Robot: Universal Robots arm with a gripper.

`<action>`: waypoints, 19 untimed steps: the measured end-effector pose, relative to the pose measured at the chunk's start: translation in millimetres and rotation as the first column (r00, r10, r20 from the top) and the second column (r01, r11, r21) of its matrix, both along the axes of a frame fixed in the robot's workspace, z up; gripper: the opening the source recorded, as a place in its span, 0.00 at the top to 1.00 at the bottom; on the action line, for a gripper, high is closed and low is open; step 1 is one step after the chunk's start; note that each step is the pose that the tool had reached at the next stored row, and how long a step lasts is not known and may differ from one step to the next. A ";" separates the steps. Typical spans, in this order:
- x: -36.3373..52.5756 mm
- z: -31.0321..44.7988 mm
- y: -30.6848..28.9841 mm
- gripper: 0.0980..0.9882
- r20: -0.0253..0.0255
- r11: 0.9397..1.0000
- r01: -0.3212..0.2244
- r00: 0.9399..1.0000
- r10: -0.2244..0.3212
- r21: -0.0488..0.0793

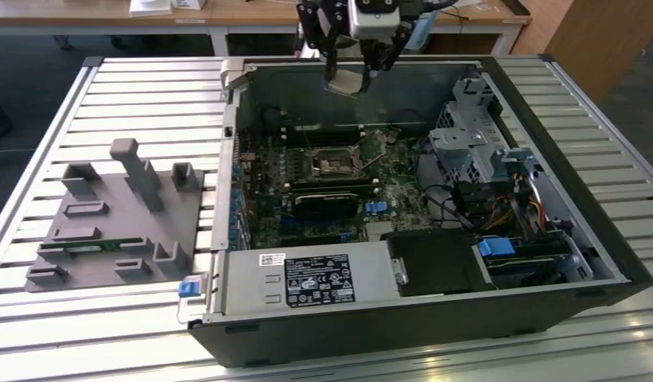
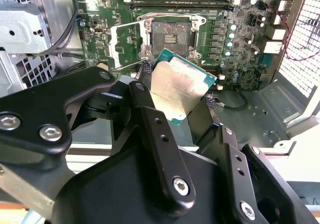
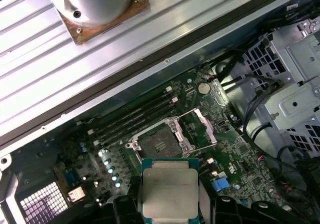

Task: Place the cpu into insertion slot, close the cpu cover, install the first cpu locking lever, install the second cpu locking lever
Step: 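Place the cpu into insertion slot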

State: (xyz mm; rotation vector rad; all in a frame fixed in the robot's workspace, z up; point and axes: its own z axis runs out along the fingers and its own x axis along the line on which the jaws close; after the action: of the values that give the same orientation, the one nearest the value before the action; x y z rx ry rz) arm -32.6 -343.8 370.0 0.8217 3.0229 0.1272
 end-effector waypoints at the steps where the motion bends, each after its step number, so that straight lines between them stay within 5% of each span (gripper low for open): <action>1: 0.0 -0.1 0.0 0.51 0.000 1.000 0.003 1.000 -0.003 0.000; 10: 0.0 -3.8 0.0 0.51 0.000 0.999 0.054 0.999 -0.054 -0.001; 19: 0.0 -7.2 0.0 0.51 0.000 0.987 0.158 0.987 -0.158 -0.002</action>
State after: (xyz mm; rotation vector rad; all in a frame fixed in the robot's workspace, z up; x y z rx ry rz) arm -32.6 -343.8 362.7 1.0557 2.9421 0.1220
